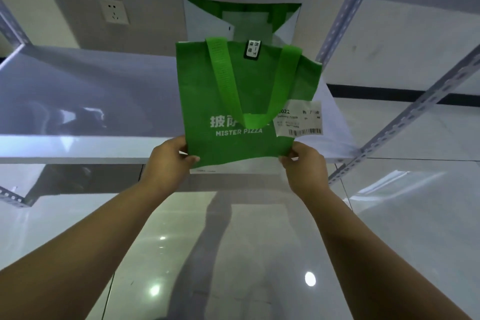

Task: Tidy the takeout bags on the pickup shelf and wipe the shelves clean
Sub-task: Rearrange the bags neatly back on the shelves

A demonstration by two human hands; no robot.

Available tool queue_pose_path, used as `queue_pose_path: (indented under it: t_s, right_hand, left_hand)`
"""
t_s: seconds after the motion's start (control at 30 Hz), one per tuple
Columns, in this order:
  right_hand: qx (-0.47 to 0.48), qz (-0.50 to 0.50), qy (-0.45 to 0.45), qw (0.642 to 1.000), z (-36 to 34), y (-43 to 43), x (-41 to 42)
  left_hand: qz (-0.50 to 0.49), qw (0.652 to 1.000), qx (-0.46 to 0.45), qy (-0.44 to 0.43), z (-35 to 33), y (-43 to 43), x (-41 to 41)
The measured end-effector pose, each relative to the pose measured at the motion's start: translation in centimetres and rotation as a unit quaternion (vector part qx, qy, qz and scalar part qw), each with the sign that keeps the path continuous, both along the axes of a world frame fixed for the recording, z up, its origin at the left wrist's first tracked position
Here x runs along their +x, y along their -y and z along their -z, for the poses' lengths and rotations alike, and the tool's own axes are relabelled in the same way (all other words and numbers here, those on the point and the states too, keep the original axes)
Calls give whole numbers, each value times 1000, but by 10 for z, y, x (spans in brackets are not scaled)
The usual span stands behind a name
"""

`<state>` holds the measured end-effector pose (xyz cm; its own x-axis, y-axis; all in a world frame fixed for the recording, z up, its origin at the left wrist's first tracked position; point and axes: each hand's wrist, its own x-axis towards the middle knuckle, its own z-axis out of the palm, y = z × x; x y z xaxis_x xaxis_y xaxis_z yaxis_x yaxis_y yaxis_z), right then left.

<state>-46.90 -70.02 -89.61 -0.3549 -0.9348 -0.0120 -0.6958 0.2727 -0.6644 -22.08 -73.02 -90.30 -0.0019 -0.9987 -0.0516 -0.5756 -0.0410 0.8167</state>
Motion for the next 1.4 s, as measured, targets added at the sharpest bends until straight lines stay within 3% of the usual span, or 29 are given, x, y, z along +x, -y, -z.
queue_pose_path:
  t_s: [0.53,1.03,1.4]
  right_hand:
    - [43,62,87,993,-44,-140,-51]
    - [-179,6,68,981,-196,-146,-90]
    - [-316,-17,46,948,-316,-129,-92]
  left_hand:
    - [99,995,1,32,-49,-114,-30]
    - [159,966,-202,-6,-205,-112,-62]
    - [186,946,-253,-83,-329,-102,-60]
